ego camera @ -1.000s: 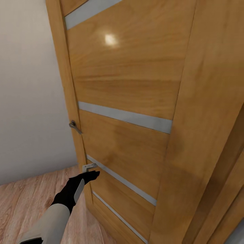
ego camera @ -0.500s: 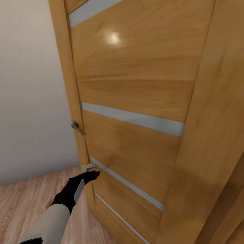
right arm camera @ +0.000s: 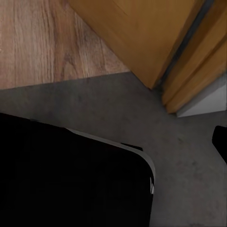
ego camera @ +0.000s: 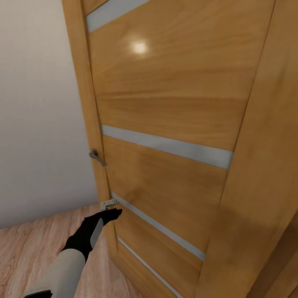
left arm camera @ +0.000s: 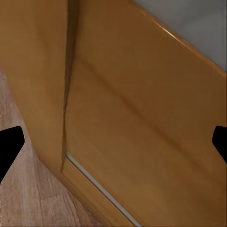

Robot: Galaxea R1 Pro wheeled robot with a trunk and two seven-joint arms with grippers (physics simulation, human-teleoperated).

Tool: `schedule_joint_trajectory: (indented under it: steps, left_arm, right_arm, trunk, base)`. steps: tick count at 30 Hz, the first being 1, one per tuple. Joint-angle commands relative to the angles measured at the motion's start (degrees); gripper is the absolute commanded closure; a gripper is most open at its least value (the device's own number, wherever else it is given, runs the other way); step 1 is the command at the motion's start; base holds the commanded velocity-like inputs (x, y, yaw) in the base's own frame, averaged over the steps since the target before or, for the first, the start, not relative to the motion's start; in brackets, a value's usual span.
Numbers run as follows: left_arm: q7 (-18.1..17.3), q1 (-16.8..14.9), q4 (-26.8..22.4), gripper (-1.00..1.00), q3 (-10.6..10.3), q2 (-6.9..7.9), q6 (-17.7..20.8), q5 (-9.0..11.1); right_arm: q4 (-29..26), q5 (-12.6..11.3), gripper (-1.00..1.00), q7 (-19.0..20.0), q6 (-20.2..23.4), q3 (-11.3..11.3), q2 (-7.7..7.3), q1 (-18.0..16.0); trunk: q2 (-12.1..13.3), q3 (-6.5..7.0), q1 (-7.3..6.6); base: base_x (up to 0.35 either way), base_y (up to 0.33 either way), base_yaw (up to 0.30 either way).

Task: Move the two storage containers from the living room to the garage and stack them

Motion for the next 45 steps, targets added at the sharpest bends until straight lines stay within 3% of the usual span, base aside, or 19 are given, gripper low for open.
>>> schedule_joint_trajectory:
  steps: [1, 10, 45]
  left_arm:
    - [-0.33, -0.03, -0.12, -1.0, 0.38, -0.06, 0.36, 0.11]
    - [-0.33, -0.03, -0.15, -1.0, 0.38, -0.04, 0.33, 0.11]
    - [-0.33, -0.03, -0.15, -1.0, 0.38, -0.13, -0.43, 0.11]
  right_arm:
    - [0.06, 0.0, -1.0, 0.12, -0.23, -0.03, -0.02, -0.03]
    - [0.06, 0.0, -1.0, 0.13, -0.23, -0.03, -0.02, -0.03]
    - [0.06, 0.0, -1.0, 0.13, -0.05, -0.03, -0.02, -0.03]
  trunk:
    - [-0.03, -0.05, 0.02]
    - [-0.03, -0.05, 0.02]
    - [-0.03, -0.05, 0.02]
  base:
    - [0.132, 0.173, 0.0]
    - [0.101, 0.108, 0.0]
    - [0.032, -0.017, 0.0]
